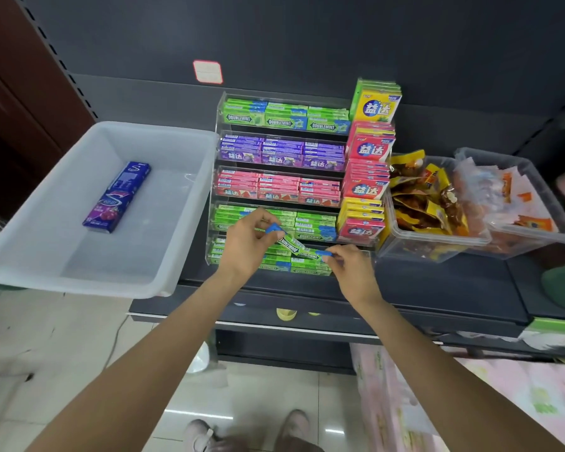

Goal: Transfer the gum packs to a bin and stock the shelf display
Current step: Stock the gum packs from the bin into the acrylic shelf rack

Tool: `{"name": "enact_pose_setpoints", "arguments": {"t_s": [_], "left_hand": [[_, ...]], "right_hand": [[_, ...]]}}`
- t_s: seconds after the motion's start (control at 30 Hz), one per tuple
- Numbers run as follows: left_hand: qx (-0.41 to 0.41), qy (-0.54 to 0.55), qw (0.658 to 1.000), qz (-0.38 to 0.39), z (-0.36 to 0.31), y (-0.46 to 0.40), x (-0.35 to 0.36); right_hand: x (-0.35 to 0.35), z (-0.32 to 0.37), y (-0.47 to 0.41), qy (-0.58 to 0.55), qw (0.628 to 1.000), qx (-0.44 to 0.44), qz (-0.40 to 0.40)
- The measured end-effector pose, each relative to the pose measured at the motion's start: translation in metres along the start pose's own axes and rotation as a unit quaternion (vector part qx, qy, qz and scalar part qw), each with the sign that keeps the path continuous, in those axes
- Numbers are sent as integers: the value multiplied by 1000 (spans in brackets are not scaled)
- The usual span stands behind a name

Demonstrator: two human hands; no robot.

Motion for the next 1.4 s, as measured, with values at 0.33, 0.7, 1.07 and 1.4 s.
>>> {"name": "enact_pose_setpoints", "arguments": {"t_s": [0.33, 0.7, 1.07, 1.4], "left_hand": [[-6, 6, 1000, 14, 5, 6, -5], [-16, 97, 995, 20, 6, 8, 8], [32, 52, 994, 87, -13, 6, 45], [113, -511, 832, 184, 23, 15, 63]], "right_hand": [[2, 11, -3, 245, 969, -10, 26], [3, 24, 0, 236, 969, 6, 73], [-34, 40, 10, -94, 992, -42, 71], [-33, 18, 23, -52, 998, -43, -12]]}}
Point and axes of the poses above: each hand's wrist, its own y-axis away from the middle knuckle, its own x-axis out of the palm, z = x × y, the point moved 6 cm from there along -y, towards the middle knuckle, and after that the axes turned 5 degrees about z, right-handed, at the moved point
